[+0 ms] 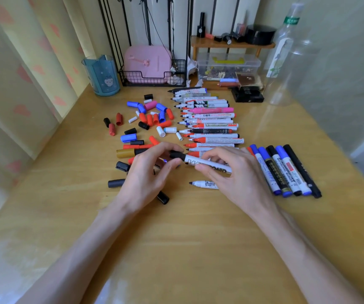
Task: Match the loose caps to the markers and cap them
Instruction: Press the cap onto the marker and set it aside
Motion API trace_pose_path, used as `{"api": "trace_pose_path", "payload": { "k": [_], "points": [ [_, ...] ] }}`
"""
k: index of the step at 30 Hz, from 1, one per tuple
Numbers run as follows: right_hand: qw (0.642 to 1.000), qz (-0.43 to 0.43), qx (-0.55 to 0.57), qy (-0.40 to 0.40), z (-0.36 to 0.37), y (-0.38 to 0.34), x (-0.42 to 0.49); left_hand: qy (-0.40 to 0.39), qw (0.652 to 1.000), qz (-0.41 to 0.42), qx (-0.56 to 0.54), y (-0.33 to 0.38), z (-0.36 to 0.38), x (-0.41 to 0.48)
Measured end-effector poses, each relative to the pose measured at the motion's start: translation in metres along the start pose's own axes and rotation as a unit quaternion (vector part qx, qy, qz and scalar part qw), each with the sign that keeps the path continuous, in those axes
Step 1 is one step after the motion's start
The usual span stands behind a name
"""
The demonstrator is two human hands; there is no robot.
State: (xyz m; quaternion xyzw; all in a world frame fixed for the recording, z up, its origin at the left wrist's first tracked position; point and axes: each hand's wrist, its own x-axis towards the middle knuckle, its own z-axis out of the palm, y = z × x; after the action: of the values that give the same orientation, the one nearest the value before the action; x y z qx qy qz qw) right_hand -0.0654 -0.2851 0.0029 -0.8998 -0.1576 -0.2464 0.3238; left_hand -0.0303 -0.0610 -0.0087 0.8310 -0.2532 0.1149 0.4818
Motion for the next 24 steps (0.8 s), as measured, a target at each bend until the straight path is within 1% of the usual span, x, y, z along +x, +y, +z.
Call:
{"api": "trace_pose_path", "payload": {
  "k": [3, 5, 6, 7, 9, 11, 13, 16, 19, 24],
  "points": [
    [1.000, 0.031, -0.001, -0.001, -0.013, 0.007, 0.001, -0.008, 1.000, 0.012, -0.006, 0.008, 0.009, 0.004],
    [0.997, 0.071, -0.019, 0.027, -0.025, 0.015, 0.004, -0.014, 1.000, 0.019, 0.006, 0.012, 0.015, 0.008],
    [0.993, 0.106, -0.040, 0.044, -0.032, 0.020, 0.005, -0.018, 0.999, 0.023, 0.015, 0.013, 0.019, 0.009],
    [0.985, 0.152, -0.066, 0.055, -0.038, 0.027, 0.006, -0.024, 0.999, 0.029, 0.023, 0.013, 0.022, 0.010],
    [0.960, 0.246, -0.128, 0.046, -0.048, 0.040, 0.006, -0.038, 0.998, 0.044, 0.032, 0.013, 0.031, 0.011],
    [0.936, 0.304, -0.174, 0.027, -0.054, 0.049, 0.005, -0.050, 0.996, 0.064, 0.044, 0.014, 0.040, 0.014],
    [0.919, 0.338, -0.202, 0.010, -0.059, 0.052, 0.004, -0.052, 0.995, 0.074, 0.051, 0.017, 0.047, 0.017],
    [0.902, 0.364, -0.230, -0.020, -0.066, 0.052, 0.003, -0.053, 0.994, 0.073, 0.057, 0.020, 0.052, 0.021],
    [0.899, 0.370, -0.229, -0.039, -0.069, 0.050, 0.003, -0.053, 0.994, 0.071, 0.062, 0.020, 0.052, 0.022],
    [0.911, 0.340, -0.231, -0.009, -0.070, 0.045, 0.004, -0.038, 0.995, 0.060, 0.068, 0.016, 0.041, 0.019]
  ]
}}
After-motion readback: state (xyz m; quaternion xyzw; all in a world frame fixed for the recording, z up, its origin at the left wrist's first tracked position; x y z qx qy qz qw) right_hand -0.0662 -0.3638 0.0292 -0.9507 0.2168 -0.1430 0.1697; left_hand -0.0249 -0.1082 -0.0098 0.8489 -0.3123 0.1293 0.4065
